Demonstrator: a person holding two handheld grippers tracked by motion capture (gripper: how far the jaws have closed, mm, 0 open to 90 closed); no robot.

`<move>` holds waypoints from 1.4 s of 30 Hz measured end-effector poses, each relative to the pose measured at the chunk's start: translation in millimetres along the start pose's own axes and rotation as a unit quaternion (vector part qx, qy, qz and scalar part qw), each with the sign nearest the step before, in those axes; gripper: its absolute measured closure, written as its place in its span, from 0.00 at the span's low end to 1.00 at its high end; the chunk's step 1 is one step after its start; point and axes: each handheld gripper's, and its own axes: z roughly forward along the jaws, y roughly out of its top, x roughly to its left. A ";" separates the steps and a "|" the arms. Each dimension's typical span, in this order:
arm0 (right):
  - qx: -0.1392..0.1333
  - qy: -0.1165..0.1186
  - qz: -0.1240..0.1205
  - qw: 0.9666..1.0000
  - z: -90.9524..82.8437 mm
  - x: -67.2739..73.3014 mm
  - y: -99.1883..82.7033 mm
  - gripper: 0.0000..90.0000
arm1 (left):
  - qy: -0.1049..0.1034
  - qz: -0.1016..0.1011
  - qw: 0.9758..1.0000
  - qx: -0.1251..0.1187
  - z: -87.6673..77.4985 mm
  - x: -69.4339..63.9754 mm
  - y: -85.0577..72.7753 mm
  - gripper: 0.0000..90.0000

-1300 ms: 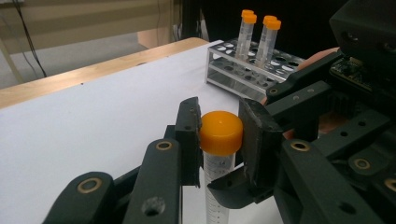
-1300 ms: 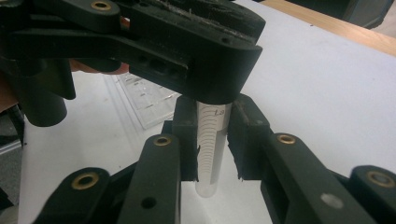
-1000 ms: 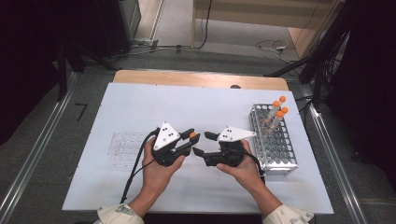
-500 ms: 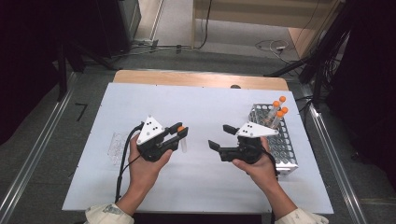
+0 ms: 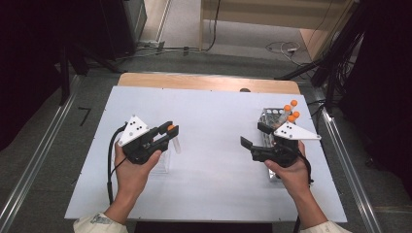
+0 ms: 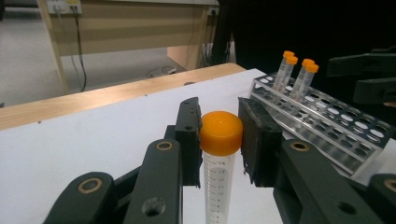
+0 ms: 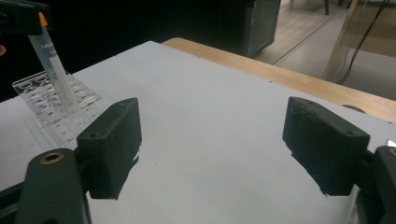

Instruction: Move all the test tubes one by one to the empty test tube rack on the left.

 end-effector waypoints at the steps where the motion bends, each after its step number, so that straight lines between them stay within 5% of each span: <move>1: -0.002 -0.005 -0.003 1.000 -1.8 -1.8 0.1 0.20 | 0.003 -0.001 1.000 0.000 -1.1 1.3 0.1 0.80; 30: -0.015 -0.122 0.019 0.992 -43.9 -72.0 -22.1 0.17 | 0.055 -0.008 0.998 -0.017 -43.6 35.4 1.7 0.80; 42: -0.011 -0.135 0.031 0.990 -46.7 -91.6 -31.9 0.17 | 0.079 -0.014 0.997 -0.021 -54.4 49.5 -0.1 0.80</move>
